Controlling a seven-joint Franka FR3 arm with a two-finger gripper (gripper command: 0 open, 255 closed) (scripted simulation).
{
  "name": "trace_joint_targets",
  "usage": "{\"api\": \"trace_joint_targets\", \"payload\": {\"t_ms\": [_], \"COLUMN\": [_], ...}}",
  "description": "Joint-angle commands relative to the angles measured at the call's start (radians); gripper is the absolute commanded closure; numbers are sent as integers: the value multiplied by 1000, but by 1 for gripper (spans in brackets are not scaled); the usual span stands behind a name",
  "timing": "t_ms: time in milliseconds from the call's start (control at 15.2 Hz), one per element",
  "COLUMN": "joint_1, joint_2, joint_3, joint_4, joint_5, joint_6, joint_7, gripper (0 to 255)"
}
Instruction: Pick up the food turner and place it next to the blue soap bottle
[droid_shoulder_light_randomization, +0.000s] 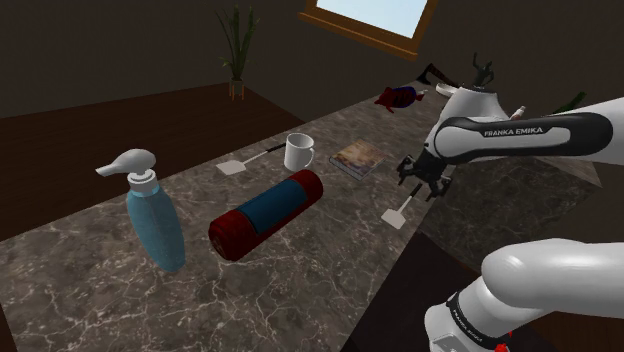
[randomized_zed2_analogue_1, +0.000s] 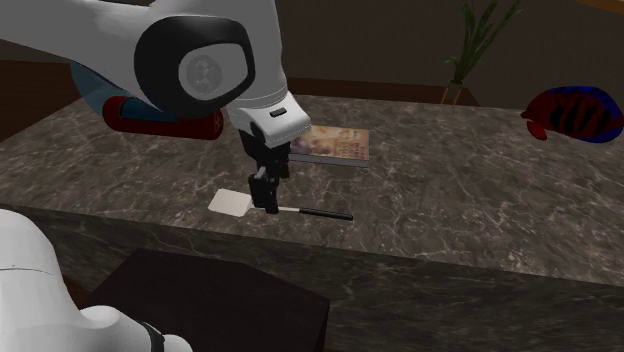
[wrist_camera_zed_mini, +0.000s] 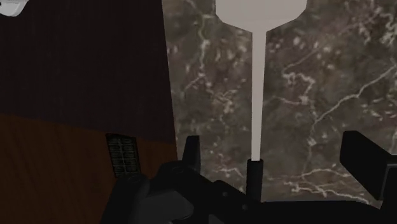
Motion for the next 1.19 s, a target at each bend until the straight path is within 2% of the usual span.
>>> {"api": "trace_joint_targets", "payload": {"t_ms": [0, 264, 792, 858, 1122], "joint_1": [-5, -11, -11, -11, -11], "joint_2": [22, 78, 77, 77, 77], "joint_3": [3, 6, 6, 6, 6], "joint_4": [-17, -48, -48, -48, -48], "joint_5": [0, -4, -4, -4, -4], "joint_6": [41, 128, 128, 128, 128], "joint_7": [12, 15, 15, 15, 15], "gripper": [0, 0, 0, 255, 255]}}
